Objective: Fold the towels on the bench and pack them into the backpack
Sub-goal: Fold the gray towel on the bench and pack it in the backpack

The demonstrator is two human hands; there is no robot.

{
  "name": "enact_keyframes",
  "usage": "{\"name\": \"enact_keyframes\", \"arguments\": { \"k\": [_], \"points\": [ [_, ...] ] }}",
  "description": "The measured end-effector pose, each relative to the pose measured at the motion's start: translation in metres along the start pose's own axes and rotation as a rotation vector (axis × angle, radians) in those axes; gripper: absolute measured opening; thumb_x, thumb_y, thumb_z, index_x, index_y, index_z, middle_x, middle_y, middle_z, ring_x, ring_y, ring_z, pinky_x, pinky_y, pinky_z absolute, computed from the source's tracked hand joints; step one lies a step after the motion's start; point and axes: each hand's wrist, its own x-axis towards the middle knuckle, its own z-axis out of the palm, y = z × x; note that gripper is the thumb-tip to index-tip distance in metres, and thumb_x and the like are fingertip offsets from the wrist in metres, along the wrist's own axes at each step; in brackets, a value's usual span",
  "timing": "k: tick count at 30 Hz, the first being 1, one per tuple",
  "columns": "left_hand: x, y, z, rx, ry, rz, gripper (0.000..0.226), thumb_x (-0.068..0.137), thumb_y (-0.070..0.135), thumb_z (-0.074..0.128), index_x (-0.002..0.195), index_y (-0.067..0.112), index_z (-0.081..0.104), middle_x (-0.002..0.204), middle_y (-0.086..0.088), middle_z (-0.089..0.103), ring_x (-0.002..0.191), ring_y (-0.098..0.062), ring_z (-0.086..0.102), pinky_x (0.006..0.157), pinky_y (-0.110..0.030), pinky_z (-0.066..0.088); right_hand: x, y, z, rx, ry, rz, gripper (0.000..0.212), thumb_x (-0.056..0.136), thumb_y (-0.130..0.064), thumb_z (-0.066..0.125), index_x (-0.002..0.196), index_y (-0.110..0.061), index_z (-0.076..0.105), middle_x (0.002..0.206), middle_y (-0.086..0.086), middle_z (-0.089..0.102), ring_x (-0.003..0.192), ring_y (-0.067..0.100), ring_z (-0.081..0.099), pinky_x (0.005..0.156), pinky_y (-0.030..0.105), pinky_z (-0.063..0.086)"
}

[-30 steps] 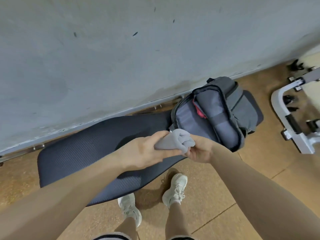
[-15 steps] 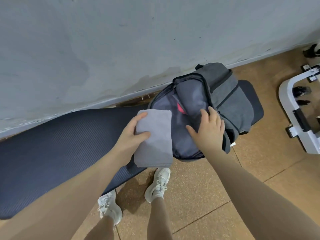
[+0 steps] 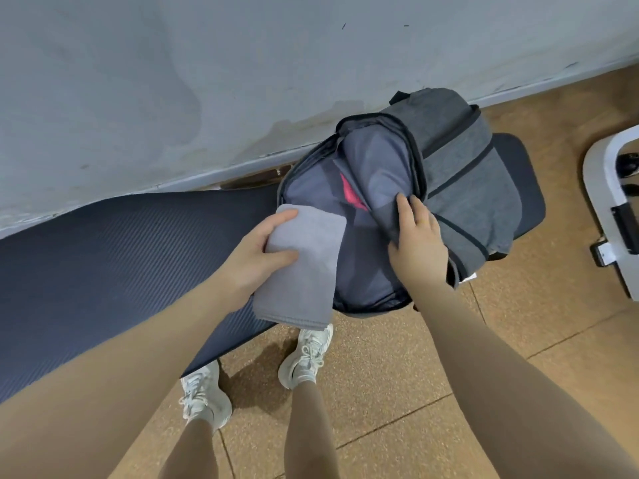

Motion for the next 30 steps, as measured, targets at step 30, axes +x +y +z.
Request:
{"name": "enact_keyframes", "arguments": {
  "k": [30],
  "points": [
    [0.039,-0.048,0.111,-0.007,0.319,-0.212,0.049,0.087,0.023,0.061,0.129,0.007,0.042,0.115,-0.007,0.058,0.097,-0.02,0.055,0.087,-0.032,0.044,-0.009,0.016,-0.047,0.248,0.017,-0.073,0.057,0.089,-0.006,0.051,0.142,-0.013,0.032,0.149,0.005,0.033,0.131,0.026,0.041,0.099,0.039,0.04]
  ]
}}
